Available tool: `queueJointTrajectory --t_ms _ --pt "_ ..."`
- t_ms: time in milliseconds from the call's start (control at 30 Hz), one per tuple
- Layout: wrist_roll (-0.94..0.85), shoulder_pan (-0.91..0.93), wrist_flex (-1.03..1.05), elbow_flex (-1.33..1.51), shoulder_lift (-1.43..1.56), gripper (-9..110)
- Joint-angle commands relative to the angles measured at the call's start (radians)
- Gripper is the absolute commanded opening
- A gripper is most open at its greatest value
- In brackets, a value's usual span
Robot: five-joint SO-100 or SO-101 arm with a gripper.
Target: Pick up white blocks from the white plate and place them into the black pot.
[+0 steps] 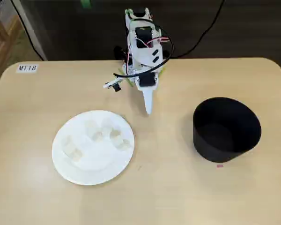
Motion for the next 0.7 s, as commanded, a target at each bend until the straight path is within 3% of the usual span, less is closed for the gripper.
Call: queueJointTrajectory --t_ms 0,500,667 --pt "-0.012 -0.002 0.094 -0.699 -0.676 -2" --pt "-0.026 0.067 0.091 -0.695 -0.704 -2" --pt "-0.069 0.175 0.067 -0.706 -0.710 -2"
